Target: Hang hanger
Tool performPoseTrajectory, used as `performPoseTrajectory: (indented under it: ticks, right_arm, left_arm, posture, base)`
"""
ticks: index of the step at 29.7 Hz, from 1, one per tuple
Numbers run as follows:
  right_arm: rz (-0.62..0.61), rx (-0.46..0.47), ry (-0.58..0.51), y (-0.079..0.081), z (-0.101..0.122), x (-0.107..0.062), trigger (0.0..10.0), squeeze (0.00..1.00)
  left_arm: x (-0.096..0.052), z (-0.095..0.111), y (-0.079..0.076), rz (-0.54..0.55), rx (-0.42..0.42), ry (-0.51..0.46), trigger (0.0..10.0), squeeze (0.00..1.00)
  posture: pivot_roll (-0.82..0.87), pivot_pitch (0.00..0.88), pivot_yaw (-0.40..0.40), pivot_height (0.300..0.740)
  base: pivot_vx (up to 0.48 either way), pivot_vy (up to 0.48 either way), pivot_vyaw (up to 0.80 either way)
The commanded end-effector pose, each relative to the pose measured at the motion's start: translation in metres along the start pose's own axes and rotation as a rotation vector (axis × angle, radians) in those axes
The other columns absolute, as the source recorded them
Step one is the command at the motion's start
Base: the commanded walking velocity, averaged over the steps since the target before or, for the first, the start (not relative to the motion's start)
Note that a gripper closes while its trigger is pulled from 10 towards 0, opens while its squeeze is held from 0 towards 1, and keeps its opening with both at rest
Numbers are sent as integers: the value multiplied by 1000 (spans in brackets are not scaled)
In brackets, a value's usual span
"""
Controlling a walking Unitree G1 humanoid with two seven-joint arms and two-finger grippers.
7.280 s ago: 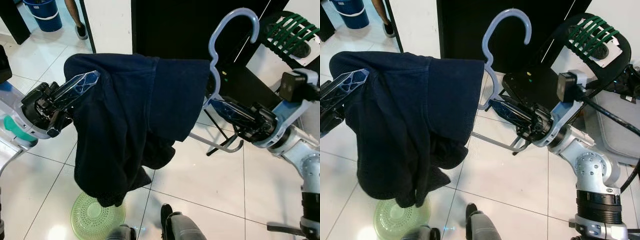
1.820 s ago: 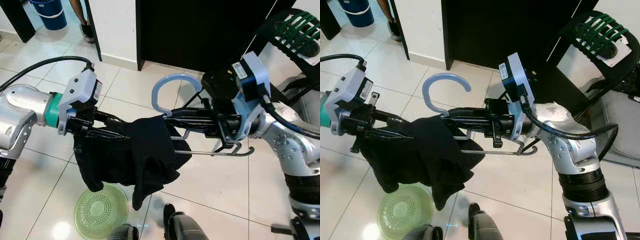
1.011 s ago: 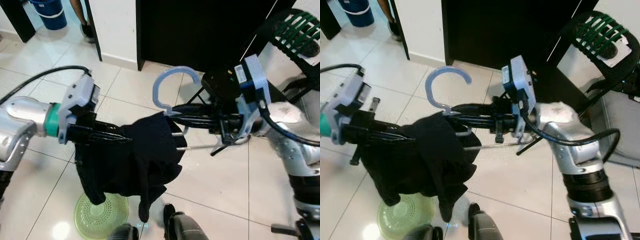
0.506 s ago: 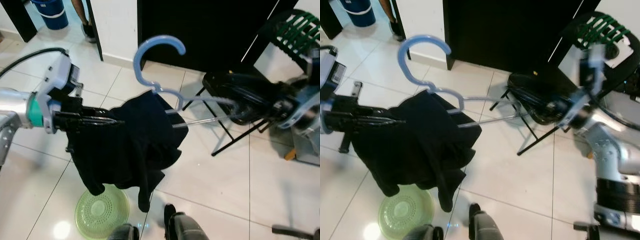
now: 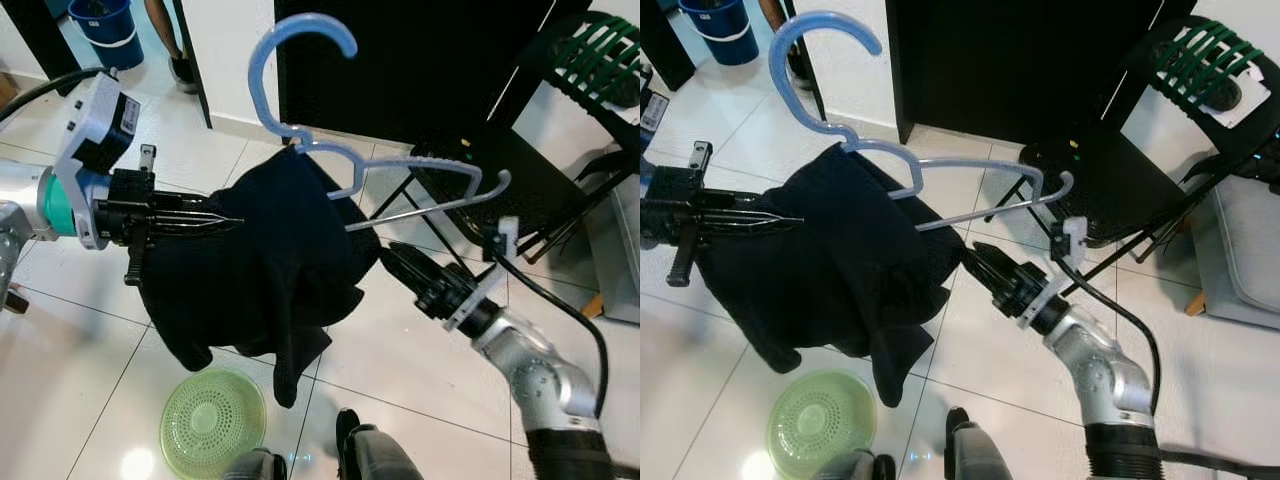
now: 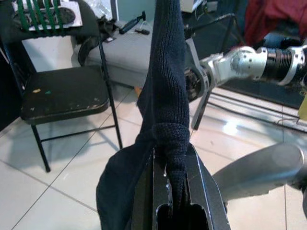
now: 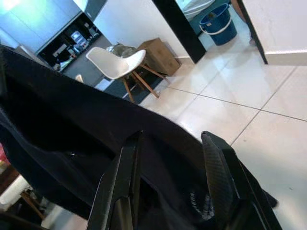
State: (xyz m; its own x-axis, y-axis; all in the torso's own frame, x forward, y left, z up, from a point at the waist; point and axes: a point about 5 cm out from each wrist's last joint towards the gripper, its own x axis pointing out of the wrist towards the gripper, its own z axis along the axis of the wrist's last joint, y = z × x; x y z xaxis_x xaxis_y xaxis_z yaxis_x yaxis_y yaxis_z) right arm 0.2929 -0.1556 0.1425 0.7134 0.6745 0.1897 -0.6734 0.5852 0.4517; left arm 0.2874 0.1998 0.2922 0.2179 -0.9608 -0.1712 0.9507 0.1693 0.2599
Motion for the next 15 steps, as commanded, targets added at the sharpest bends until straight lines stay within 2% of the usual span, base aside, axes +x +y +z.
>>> performPoseTrajectory:
  ticks: [1, 3, 6, 8, 12, 15]
  right_arm:
    - [7, 6, 17, 2, -6, 3, 10000, 0]
    - [46, 26, 19, 9, -11, 12, 10000, 0]
    - [35, 28, 25, 8, -13, 14, 10000, 0]
    - [12, 13, 30, 3, -11, 10, 10000, 0]
    - [28, 17, 32, 4, -10, 6, 10000, 0]
    - [126, 86, 20, 11, -3, -7, 10000, 0]
  left_arm:
    - [2, 6, -1, -13, 16, -27, 10000, 0]
    - [10, 6, -1, -24, 15, -51, 10000, 0]
    - [15, 7, -1, -33, 16, -66, 10000, 0]
    - [18, 7, 1, -35, 16, -74, 10000, 0]
    - [18, 7, 1, -34, 15, -75, 10000, 0]
    - [17, 6, 3, -25, 12, -76, 10000, 0]
  posture:
    - [-7, 123, 75, 740]
    - [-9, 123, 69, 740]
    - [-9, 125, 63, 740]
    - [-10, 130, 60, 740]
    - [-13, 133, 60, 740]
    - [-18, 141, 53, 740]
  base:
    - [0, 0, 0]
    - [0, 0, 0]
    - [0, 0, 0]
    - [0, 0, 0]
    - [0, 0, 0]
    - [0, 0, 0]
